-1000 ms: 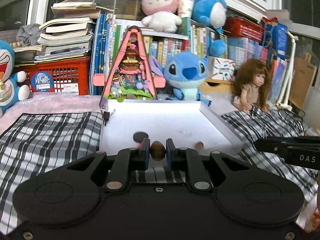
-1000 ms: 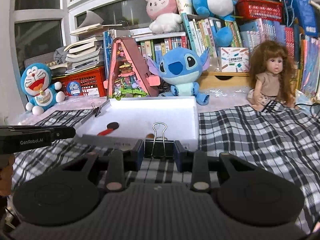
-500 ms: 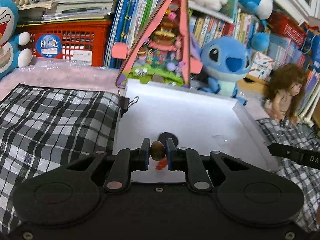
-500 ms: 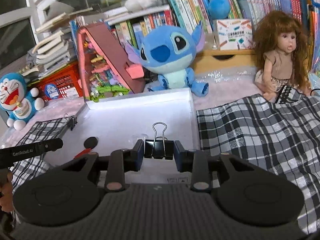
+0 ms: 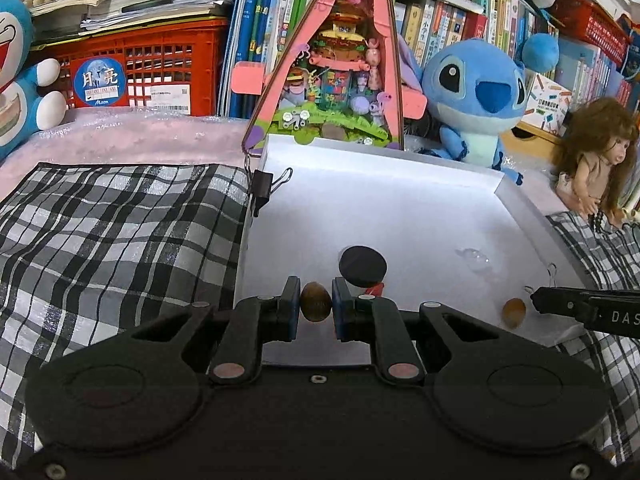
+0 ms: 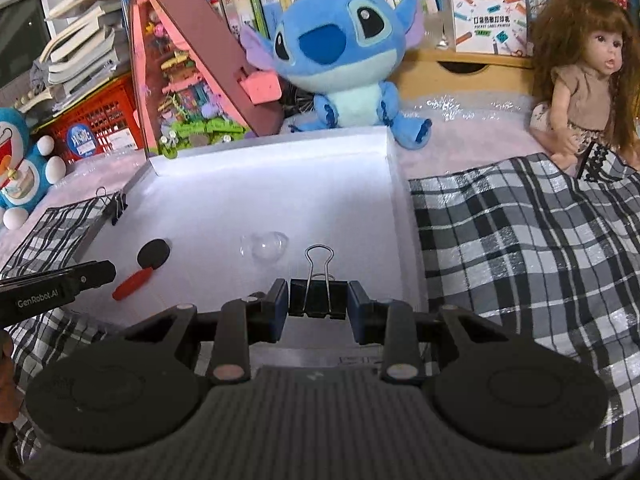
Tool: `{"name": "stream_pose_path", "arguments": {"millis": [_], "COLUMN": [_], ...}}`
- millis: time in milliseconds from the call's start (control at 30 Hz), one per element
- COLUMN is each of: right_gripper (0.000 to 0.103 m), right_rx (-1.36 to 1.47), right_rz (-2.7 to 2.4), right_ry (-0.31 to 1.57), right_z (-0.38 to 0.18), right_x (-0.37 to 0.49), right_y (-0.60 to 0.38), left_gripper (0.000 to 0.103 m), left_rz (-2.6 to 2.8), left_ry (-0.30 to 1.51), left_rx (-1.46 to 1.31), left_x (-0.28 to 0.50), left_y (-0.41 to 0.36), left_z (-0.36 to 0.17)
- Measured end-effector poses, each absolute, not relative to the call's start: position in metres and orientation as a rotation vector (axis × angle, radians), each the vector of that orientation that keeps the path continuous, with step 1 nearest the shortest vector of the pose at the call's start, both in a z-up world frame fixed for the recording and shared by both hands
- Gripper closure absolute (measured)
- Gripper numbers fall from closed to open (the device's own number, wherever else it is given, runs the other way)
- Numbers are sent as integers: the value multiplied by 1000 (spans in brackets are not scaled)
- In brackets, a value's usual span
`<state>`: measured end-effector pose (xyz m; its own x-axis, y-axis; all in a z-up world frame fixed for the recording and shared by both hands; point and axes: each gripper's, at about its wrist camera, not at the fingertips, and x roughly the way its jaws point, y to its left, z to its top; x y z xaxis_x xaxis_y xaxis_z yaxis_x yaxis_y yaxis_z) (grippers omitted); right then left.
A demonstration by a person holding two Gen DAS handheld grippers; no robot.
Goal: Organize rigid objects
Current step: 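Carry the ball and binder clip with both tools into the white tray, then open both tools to drop the ball and clip in the tray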
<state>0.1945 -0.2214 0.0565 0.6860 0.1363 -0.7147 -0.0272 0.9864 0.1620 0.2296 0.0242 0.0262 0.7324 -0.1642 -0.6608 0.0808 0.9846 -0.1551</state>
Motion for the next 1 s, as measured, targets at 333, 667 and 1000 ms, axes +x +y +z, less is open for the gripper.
{"name": "stream_pose_path", "arguments": {"millis": [333,667,1000], "right_gripper": [66,63,37], "right_rx": [115,115,116], "right_rz": [96,98,113], "right_ry": [835,835,794], "right_z": [52,52,65], "right_x": [200,199,188], "right_y": [-215,-214,-217], "left_gripper": [88,86,54], "left_rz": [-138,-130,-142], "left_ry": [736,735,689], "left_rx": [-85,-68,-66], "left_x": [231,230,210], "left_y": [18,16,18], "left_z": [23,24,41]}}
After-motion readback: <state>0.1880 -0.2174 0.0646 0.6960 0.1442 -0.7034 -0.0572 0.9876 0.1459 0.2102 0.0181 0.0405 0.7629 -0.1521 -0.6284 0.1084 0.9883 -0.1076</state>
